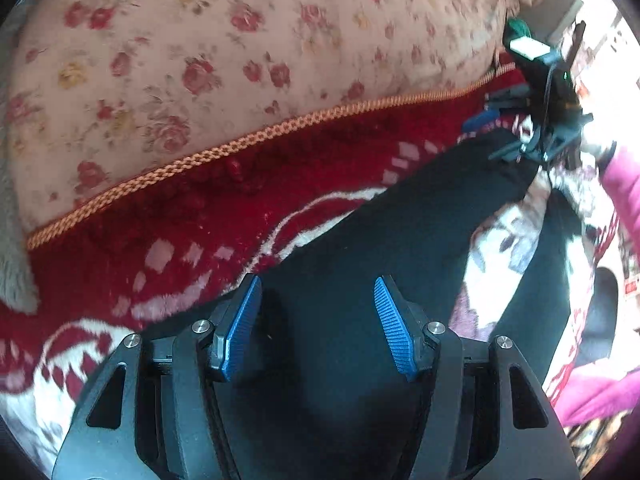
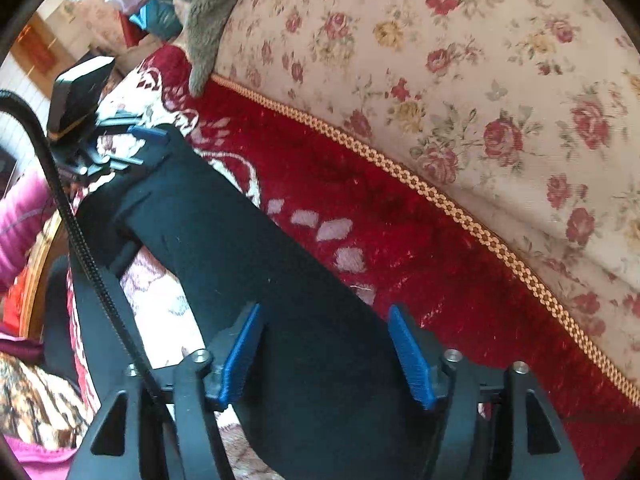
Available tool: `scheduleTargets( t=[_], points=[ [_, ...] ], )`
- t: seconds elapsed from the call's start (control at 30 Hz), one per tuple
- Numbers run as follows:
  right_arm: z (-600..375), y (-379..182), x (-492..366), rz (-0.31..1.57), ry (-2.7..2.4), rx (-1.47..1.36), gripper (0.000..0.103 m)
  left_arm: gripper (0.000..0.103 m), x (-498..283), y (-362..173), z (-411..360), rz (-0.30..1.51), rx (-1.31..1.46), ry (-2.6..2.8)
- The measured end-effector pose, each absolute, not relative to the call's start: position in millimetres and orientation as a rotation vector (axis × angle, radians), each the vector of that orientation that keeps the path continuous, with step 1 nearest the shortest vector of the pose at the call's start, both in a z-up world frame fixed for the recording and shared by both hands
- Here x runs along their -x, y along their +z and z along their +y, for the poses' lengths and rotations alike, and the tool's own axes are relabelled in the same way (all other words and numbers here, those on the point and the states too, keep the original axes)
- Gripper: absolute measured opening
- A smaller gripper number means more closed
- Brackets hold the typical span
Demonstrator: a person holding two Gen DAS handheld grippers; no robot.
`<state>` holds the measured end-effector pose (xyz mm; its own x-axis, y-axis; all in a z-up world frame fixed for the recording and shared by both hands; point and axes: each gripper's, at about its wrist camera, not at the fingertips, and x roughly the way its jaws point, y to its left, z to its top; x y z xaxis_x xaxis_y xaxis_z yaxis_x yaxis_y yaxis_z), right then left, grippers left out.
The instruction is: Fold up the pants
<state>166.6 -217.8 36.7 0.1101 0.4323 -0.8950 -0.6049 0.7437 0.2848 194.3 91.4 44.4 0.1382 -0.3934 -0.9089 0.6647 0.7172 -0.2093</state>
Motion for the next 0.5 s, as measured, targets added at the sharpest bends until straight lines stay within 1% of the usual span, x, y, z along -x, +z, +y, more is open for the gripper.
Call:
scheduleTargets(
  t=[0.27,0.4,0.47,0.5],
  points=[
    [-207,18,-176,1.333,0.861,0.206,0.068,0.059,-220,30,86,1.272,-0.315,-0.836],
    [-203,7,-180,1.381,0.896,0.21,0.071,0.059,-232,14,86,1.358,-0.28,-0.888],
    [-203,3,-183,1.393,0.913,0.193,0.072,0.059,-232,8,85,1.37,-0.287,-0.9],
    [-205,2,-184,1.401,0.916,0.182,0.072,0.062,-232,5,84,1.375,-0.293,-0.906]
  ],
)
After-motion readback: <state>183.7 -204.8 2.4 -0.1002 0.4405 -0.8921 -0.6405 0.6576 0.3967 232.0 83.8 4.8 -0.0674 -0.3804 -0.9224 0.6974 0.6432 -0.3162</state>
